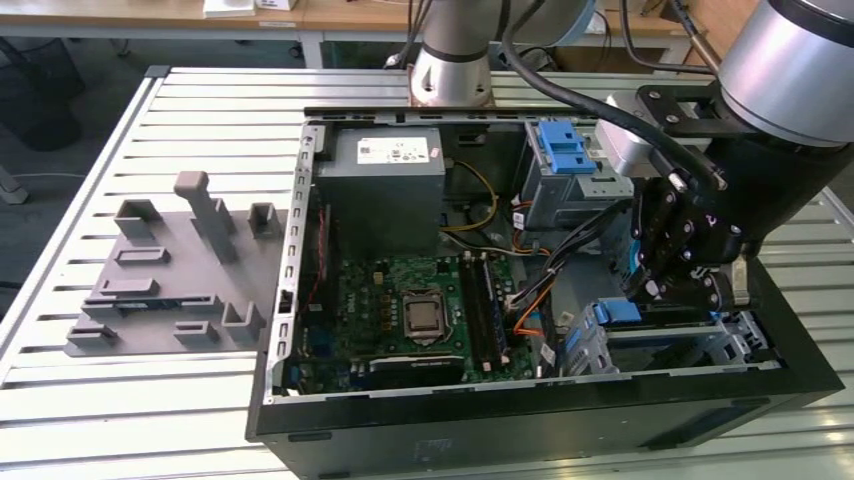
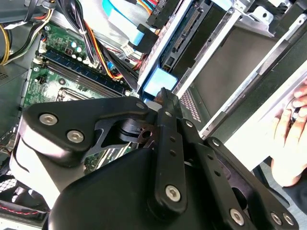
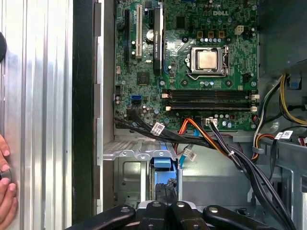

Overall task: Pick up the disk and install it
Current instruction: 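Insert the first disk wire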

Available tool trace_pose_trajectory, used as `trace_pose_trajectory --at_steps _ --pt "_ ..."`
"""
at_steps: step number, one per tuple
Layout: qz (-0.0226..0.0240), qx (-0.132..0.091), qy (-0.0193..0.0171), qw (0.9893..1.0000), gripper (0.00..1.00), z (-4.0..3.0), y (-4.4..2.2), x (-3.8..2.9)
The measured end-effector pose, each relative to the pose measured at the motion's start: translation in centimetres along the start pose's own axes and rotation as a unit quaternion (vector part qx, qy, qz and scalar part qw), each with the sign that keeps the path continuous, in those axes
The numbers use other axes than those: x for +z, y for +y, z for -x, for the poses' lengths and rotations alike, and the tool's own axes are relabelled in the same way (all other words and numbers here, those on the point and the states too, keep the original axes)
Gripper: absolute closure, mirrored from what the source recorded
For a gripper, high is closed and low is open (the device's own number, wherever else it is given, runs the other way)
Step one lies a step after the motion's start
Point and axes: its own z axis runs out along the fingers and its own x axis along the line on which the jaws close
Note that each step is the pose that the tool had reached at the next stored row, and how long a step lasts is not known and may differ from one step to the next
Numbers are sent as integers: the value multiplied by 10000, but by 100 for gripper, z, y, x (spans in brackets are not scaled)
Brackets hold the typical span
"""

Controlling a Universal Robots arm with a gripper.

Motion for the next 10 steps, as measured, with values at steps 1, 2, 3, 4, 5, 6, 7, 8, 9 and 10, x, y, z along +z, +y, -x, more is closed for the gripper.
trace_pose_trajectory --at_steps 1,2,3,4,5,6,7,8,9,10 --pt "0 -1 0 10000 89 0 -9 0" --pt "0 0 0 10000 89 -1 -25 0" --pt "0 0 0 10000 89 0 -41 0" --pt "0 0 0 10000 89 0 -55 -1" --pt "0 0 0 10000 89 0 -71 0" --pt "0 0 1 10000 89 0 -89 -1" --pt "0 0 1 10000 89 1 -109 -1" --pt "0 0 0 10000 89 2 -133 -1" --pt "0 0 1 10000 89 2 -153 -1" --pt "0 0 1 10000 89 3 -173 -1"
